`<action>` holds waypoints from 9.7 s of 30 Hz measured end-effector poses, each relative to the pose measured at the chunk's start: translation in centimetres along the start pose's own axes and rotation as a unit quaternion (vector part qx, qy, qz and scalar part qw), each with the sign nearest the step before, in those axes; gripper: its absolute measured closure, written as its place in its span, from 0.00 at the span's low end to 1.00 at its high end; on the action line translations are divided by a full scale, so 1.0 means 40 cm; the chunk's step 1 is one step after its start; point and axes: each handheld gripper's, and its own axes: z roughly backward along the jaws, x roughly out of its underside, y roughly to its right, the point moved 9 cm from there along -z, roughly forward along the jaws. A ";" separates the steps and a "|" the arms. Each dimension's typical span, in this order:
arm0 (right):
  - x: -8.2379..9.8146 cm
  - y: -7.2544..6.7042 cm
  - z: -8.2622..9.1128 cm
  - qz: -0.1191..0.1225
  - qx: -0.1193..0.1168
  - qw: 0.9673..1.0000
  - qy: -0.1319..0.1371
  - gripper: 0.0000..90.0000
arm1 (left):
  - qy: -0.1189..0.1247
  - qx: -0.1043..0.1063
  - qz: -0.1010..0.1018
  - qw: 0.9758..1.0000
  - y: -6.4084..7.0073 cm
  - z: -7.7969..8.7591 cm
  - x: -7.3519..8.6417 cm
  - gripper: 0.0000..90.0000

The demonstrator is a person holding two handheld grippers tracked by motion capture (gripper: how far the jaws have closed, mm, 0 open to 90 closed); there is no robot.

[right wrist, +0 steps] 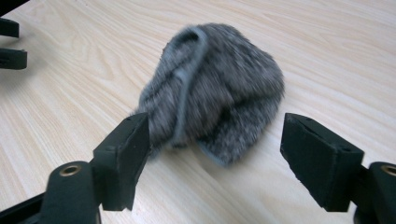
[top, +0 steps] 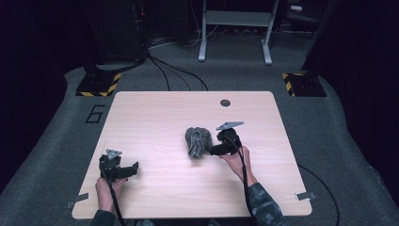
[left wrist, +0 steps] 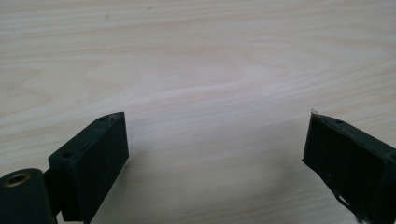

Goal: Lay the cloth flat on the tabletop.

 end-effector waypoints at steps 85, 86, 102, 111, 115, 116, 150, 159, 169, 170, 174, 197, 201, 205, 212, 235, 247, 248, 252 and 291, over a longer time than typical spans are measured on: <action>0.041 0.062 0.103 0.032 0.126 0.991 0.015 0.98 | 0.064 0.115 -0.160 0.978 0.279 -0.036 -0.181 0.99; 0.044 0.062 0.105 0.030 0.128 0.991 0.013 0.98 | 0.056 0.120 -0.165 0.977 0.274 -0.032 -0.173 0.99; 0.109 0.026 0.160 0.011 0.027 0.999 0.029 0.53 | 0.008 0.221 -0.174 0.960 0.309 0.010 -0.092 0.44; 0.117 0.065 0.136 -0.001 0.038 0.999 0.029 0.55 | 0.023 0.233 -0.168 0.958 0.295 0.045 -0.113 0.38; 0.113 0.084 0.136 -0.006 0.042 0.999 0.028 0.56 | 0.022 0.225 -0.161 0.961 0.272 0.044 -0.108 0.37; 0.112 0.081 0.130 -0.001 0.039 0.999 0.027 0.55 | 0.022 0.225 -0.161 0.961 0.272 0.044 -0.108 0.37; 0.162 0.054 0.027 0.043 -0.016 0.999 -0.026 0.89 | -0.060 0.259 -0.179 0.947 0.360 -0.054 -0.015 0.77; 0.135 0.074 0.064 0.047 0.003 0.999 0.000 0.99 | -0.048 0.227 -0.195 0.953 0.332 -0.055 -0.037 0.96; 0.140 0.063 0.040 0.024 -0.019 0.999 -0.012 0.68 | -0.072 0.236 -0.152 0.957 0.315 -0.051 -0.025 0.47; 0.147 0.066 0.033 0.021 -0.028 0.999 -0.017 0.61 | -0.072 0.237 -0.142 0.958 0.315 -0.049 -0.019 0.44; 0.152 0.067 0.027 0.022 -0.040 0.999 -0.022 0.55 | -0.071 0.234 -0.137 0.960 0.314 -0.049 -0.020 0.44; 0.154 0.065 0.036 0.024 -0.029 0.999 -0.007 0.96 | -0.051 0.144 -0.187 0.970 0.301 -0.063 -0.030 0.94; 0.139 0.069 0.057 0.024 -0.019 0.999 0.009 0.97 | -0.041 0.137 -0.187 0.972 0.294 -0.060 -0.042 0.95; 0.111 0.066 0.082 0.036 -0.001 0.999 0.032 0.98 | -0.013 0.120 -0.190 0.974 0.290 -0.040 -0.080 0.95; 0.055 0.060 0.128 0.048 0.026 0.996 0.070 0.98 | 0.035 0.088 -0.214 0.972 0.286 0.012 -0.167 0.95; -0.123 -0.015 0.431 0.089 0.096 0.972 0.197 0.99 | 0.106 0.111 -0.299 0.942 0.356 0.246 -0.369 0.95; -0.195 0.237 0.084 -0.017 0.148 0.988 0.045 0.59 | -0.051 0.040 -0.190 0.980 0.216 -0.127 -0.404 0.36; -0.195 0.237 0.084 -0.017 0.148 0.988 0.045 0.59 | -0.051 0.040 -0.190 0.980 0.216 -0.127 -0.404 0.34; -0.135 0.238 0.100 -0.036 0.130 0.990 0.038 0.55 | -0.052 0.056 -0.179 0.981 0.211 -0.109 -0.351 0.29; 0.203 0.165 0.035 -0.037 0.140 0.986 -0.082 0.64 | -0.093 0.106 -0.177 0.974 0.309 -0.123 -0.068 0.20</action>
